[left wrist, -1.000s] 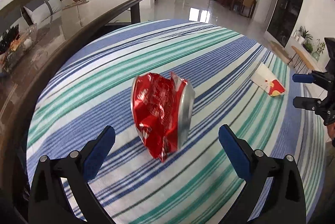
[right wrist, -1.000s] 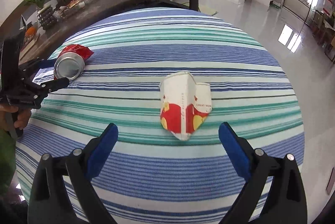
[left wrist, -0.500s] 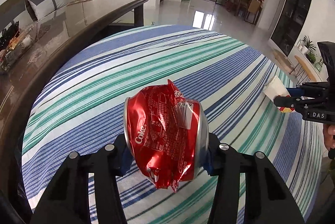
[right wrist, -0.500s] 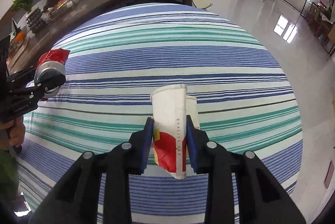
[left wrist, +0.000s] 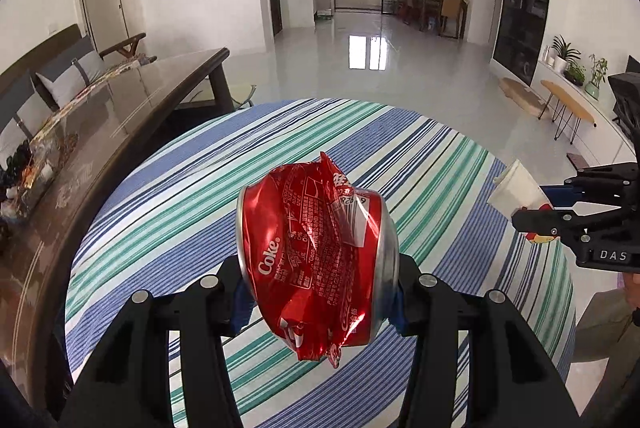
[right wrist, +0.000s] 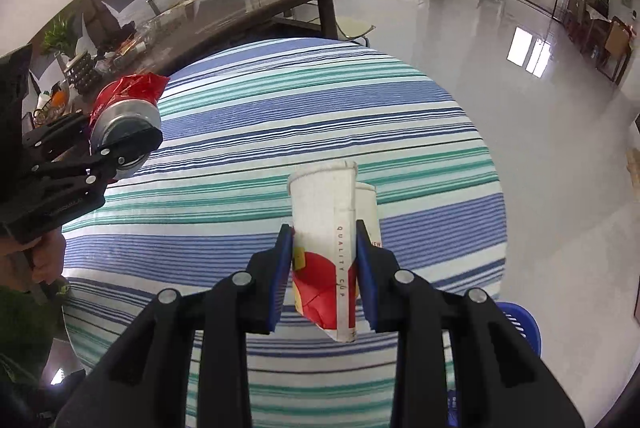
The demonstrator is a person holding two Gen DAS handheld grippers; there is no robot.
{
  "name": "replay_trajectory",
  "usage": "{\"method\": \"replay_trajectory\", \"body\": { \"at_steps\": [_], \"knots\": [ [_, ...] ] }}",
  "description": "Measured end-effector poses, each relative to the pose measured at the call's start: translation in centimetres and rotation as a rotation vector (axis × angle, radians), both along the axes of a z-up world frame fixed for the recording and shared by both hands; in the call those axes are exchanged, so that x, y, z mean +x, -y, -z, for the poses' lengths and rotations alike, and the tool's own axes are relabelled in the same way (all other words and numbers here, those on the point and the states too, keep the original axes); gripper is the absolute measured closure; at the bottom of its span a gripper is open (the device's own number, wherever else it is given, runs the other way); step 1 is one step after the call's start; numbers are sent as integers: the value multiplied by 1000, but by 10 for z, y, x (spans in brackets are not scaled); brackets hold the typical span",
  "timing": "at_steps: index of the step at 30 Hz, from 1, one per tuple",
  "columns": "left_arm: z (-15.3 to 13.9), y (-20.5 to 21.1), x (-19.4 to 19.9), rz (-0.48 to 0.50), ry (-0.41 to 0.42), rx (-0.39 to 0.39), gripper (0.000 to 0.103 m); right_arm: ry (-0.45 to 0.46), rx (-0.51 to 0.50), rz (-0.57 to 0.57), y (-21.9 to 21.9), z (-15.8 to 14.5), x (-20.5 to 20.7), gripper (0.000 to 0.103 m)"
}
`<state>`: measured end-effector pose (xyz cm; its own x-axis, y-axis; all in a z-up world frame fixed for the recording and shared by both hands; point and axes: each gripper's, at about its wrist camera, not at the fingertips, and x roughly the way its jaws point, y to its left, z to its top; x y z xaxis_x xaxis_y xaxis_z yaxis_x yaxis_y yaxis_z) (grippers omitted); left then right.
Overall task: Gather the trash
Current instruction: 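Carry the can and cup over the blue wastebasket and open both tools to drop them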
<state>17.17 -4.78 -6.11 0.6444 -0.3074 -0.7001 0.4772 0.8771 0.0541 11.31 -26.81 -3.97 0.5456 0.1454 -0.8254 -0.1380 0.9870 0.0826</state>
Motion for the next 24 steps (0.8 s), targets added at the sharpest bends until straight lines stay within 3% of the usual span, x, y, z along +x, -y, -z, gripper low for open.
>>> {"method": "replay_trajectory", "body": {
  "at_steps": [4, 7, 13, 18, 24],
  "knots": [
    [-13, 45, -18, 79, 18, 10, 52, 35, 13, 91, 49, -11, -35, 73],
    [-17, 89, -38, 176, -12, -18, 52, 42, 24, 196, 101, -7, -64, 73],
    [-9, 195, -95, 434, -159, -99, 51, -41, 43, 439, 220, 48, -116, 73],
    [38, 292, -126, 539, -299, -84, 51, -109, 135, 561, 289, 105, -135, 73],
    [115, 355, -113, 515, -461, -36, 50, -161, 365, 694, 352, 167, -144, 72]
  ]
}}
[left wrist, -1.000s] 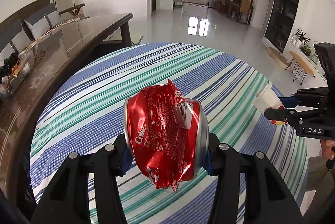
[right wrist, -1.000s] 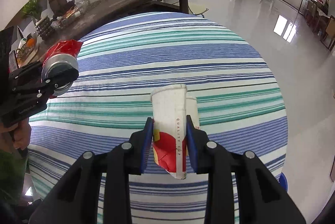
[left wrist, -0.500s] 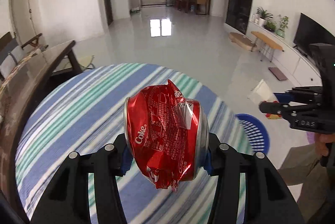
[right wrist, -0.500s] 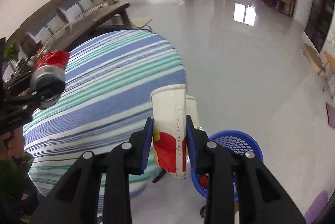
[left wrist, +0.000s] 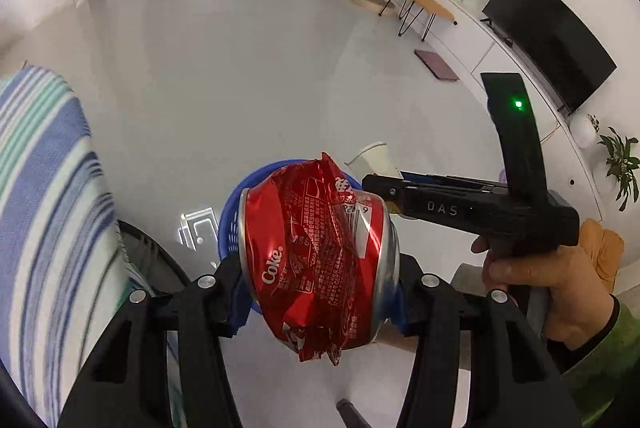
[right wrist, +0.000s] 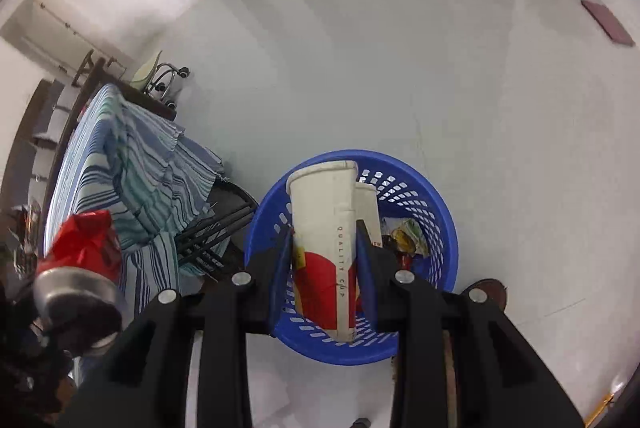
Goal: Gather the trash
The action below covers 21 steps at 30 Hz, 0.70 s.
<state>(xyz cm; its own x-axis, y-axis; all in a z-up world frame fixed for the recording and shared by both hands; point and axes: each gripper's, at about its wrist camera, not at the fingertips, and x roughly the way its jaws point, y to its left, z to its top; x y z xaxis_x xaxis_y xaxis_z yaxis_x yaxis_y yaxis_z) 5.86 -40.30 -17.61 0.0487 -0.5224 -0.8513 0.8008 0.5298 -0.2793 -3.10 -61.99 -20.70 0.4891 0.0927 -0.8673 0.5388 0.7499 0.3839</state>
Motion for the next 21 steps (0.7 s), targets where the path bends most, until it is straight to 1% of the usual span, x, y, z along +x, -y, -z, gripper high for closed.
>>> {"method": "replay_trajectory", "body": {
  "at_steps": [1, 2, 3, 4, 5, 6, 7, 8, 9, 11, 14, 15, 16, 18, 19, 21],
  "knots": [
    [12, 8, 3, -5, -15, 9, 49, -1, 40, 23, 6, 11, 1, 69],
    [22, 14, 6, -7, -27, 17, 48, 0, 66, 42, 6, 18, 4, 65],
    [31, 19, 9, -6, -39, 22, 48, 0, 105, 59, 13, 25, 3, 63],
    [41, 25, 12, -5, -49, 26, 46, 4, 129, 75, 16, 31, 1, 59],
    [49, 29, 14, -4, -57, 29, 40, 7, 142, 89, 18, 33, 1, 55],
    [56, 33, 15, -4, -63, 28, 36, 10, 144, 107, 21, 35, -1, 51],
    [60, 33, 17, -8, -67, 25, 26, 14, 137, 120, 24, 32, -2, 41],
    [62, 34, 19, -14, -67, 22, 20, 24, 128, 131, 26, 28, -6, 33],
    [63, 33, 20, -22, -65, 18, 18, 39, 115, 138, 28, 21, -10, 31],
    [56, 29, 18, -38, -46, 14, 11, 55, 64, 137, 26, 5, -17, 21],
    [32, 17, 7, -45, 20, -10, 8, 76, -34, 119, 18, -22, -32, 17],
    [23, 20, 0, -42, 50, -18, 6, 92, -63, 109, 12, -33, -40, 15],
    [10, 14, -8, -36, 91, -35, 5, 106, -85, 103, 5, -42, -50, 9],
    [-12, 3, -22, -31, 148, -55, 5, 140, -135, 96, -10, -61, -73, 7],
    [-20, -4, -29, -30, 155, -64, 5, 146, -161, 94, -19, -67, -81, 5],
    [-28, -16, -43, -25, 152, -40, 5, 169, -239, 97, -39, -84, -103, 5]
  ]
}}
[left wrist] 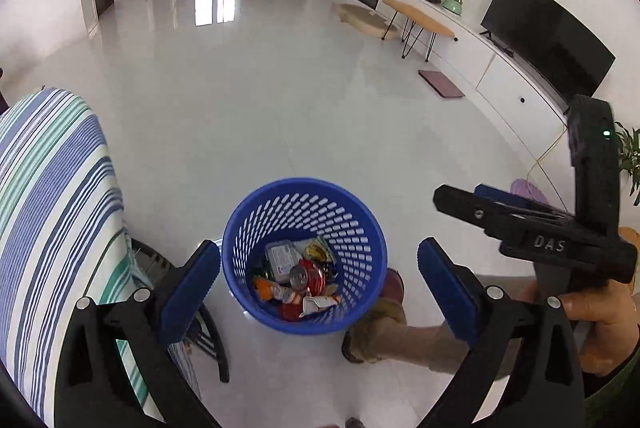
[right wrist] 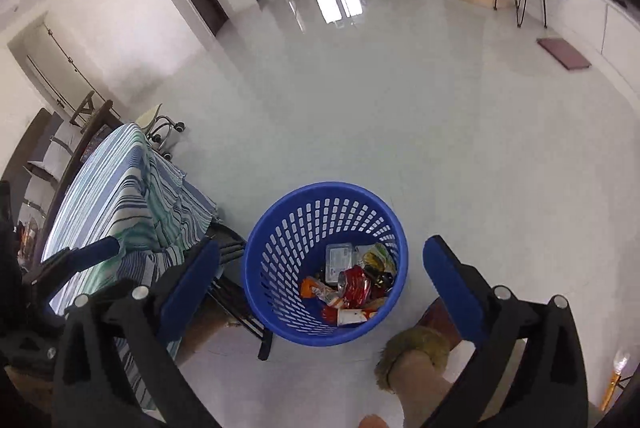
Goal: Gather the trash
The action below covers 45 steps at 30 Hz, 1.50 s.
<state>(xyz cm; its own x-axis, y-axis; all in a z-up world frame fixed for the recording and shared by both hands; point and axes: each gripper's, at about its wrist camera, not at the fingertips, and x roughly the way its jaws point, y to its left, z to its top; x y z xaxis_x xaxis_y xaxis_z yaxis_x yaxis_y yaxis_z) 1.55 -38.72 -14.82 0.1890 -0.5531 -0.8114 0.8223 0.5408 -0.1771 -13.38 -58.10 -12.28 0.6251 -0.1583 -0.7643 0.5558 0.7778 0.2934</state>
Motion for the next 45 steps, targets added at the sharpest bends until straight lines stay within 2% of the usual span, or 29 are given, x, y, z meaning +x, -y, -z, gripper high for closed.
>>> {"method": "replay_trajectory", "body": {
  "at_steps": [2, 4, 8, 9, 12, 16, 23, 45],
  "knots": [
    [-7, -10, -14, -26, 64, 12, 5, 33, -119, 21, -26, -20, -23, 5],
    [-12, -22, -25, -54, 123, 17, 5, 80, -166, 62, -39, -35, -45, 5],
    [-26, -42, -39, -98, 172, 10, 5, 48, -38, 52, -36, -34, -56, 5],
    [-27, -43, -41, -117, 204, 34, 5, 63, -31, 33, -37, -33, -59, 5],
    [-32, -40, -51, -123, 296, 68, 5, 5, -86, 12, -49, -33, -60, 5],
    [-39, -49, -53, -133, 259, 36, 5, -31, -110, 12, -62, -35, -64, 5],
    [-40, -49, -55, -108, 190, 40, 5, -75, -141, 23, -75, -34, -66, 5],
    [-32, -50, -54, -138, 173, 96, 5, -129, -187, -9, -95, -28, -60, 5]
  ]
}}
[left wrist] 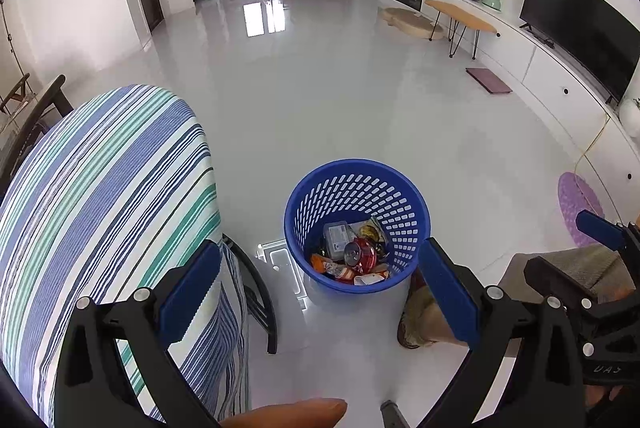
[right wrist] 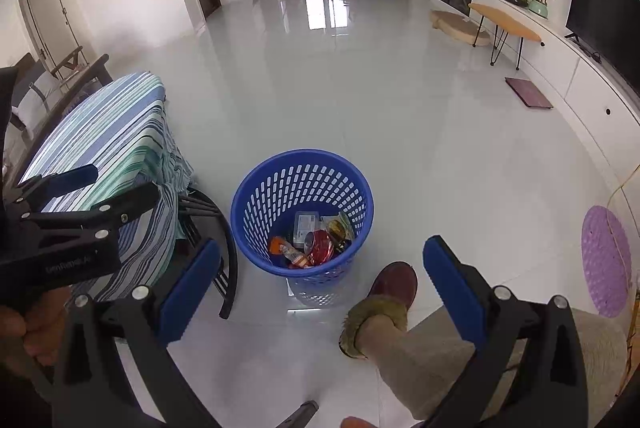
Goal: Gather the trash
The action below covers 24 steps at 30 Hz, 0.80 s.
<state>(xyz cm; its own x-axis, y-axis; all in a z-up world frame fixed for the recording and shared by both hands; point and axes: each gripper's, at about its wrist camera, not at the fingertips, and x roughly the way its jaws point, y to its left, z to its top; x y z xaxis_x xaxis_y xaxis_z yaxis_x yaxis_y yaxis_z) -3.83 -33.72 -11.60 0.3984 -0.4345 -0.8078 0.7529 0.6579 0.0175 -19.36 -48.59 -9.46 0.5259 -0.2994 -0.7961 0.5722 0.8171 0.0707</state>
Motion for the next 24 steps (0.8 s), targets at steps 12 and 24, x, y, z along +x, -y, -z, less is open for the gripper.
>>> {"method": "replay_trajectory", "body": {
  "at_steps": [12, 24],
  "knots": [
    [0, -1, 0, -11, 4, 10, 5, -16, -6, -4, -4, 2, 4, 5],
    [1, -1, 1, -15, 4, 12, 5, -23, -9, -4, -5, 4, 5, 5]
  ]
}}
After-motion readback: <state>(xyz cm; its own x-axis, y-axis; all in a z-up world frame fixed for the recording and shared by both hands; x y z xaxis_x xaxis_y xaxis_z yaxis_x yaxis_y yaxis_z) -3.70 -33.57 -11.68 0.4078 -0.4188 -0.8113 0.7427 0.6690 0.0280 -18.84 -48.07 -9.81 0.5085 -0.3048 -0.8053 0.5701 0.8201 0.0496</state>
